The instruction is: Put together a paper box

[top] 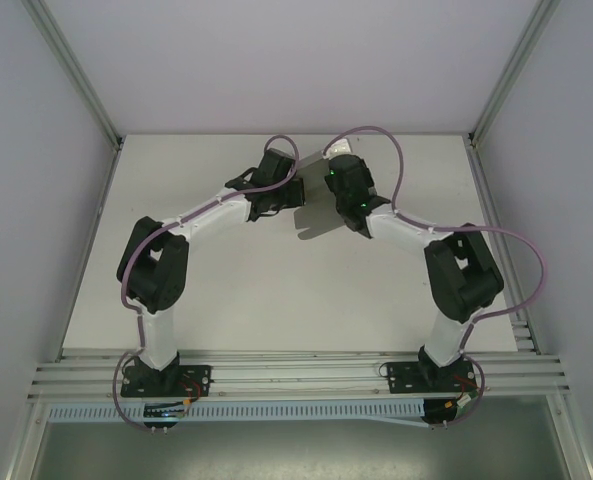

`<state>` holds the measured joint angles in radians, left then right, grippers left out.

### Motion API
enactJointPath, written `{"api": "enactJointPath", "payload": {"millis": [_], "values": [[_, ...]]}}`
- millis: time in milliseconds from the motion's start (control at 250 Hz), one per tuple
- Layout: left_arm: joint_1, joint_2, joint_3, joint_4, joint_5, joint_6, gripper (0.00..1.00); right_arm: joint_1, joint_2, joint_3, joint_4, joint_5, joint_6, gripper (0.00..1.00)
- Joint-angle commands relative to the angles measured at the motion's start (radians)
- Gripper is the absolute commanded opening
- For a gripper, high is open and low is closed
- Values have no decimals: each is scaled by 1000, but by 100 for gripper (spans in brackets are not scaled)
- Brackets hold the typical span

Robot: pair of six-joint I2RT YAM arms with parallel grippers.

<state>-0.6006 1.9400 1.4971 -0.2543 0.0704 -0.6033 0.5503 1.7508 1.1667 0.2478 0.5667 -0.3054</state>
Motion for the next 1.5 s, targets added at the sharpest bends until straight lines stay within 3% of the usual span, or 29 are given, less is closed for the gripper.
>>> {"api": "enactJointPath", "payload": {"millis": [0,76,128,184,344,432,731,791,899,1155,1303,1495], "values": [[1,-49,-39,-110,71,44,0,-90,-82,-42,-102,-185,102,8],[1,-62,-67,-72,93,58,0,-92,-121,-69,-125,-401,83,28],[1,-68,-75,-69,93,67,0,-94,-151,-90,-134,-509,68,49],[1,-72,-76,-70,89,75,0,-95,-181,-109,-140,-591,51,62],[2,-76,-83,-66,97,88,0,-98,-280,-160,-135,-707,39,76],[0,-75,-81,-66,101,90,0,-99,-332,-184,-133,-707,39,83],[1,-88,-92,-51,109,110,0,-134,-425,-207,-248,-639,5,86],[1,-91,-99,-50,106,126,0,-183,-460,-212,-260,-702,40,86],[1,-94,-106,-54,94,144,0,-313,-551,-224,-255,-936,140,86],[1,-99,-115,-40,101,167,0,-503,-649,-231,-365,-1167,78,88],[1,-110,-128,-17,124,175,0,-620,-571,-176,-424,-1258,103,85],[1,-134,-147,8,137,188,0,-608,-396,-46,-635,-1488,-105,80]]}}
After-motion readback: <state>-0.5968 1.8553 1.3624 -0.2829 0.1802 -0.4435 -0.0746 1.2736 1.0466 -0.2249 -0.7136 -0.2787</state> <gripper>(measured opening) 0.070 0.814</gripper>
